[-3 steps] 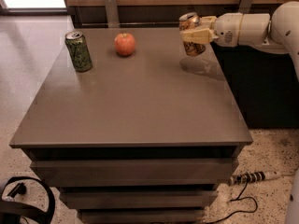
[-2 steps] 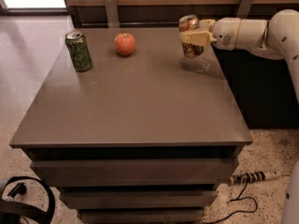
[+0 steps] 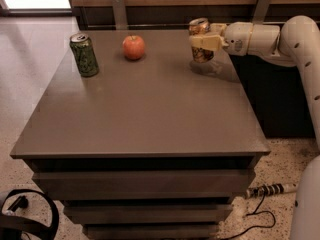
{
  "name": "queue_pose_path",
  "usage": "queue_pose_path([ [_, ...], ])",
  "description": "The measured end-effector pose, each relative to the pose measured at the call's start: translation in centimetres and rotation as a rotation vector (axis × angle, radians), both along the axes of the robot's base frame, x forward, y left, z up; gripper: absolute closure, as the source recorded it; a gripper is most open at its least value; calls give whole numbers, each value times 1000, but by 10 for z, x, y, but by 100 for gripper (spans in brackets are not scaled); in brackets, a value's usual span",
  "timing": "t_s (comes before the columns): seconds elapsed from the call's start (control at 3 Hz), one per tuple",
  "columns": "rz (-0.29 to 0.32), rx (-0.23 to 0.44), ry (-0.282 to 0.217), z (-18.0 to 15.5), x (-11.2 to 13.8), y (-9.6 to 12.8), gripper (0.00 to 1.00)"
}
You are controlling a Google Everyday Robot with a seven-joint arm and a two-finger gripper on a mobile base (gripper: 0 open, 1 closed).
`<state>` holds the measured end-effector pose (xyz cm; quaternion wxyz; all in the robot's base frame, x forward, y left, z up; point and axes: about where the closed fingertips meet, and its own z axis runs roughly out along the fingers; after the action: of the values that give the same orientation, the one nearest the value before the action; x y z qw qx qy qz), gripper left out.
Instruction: Place orange can upright
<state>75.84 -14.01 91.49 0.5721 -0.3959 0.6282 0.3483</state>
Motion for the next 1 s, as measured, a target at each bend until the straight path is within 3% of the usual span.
queue_pose_path([
  [1.0, 71, 24, -20, -19, 7, 24, 100],
])
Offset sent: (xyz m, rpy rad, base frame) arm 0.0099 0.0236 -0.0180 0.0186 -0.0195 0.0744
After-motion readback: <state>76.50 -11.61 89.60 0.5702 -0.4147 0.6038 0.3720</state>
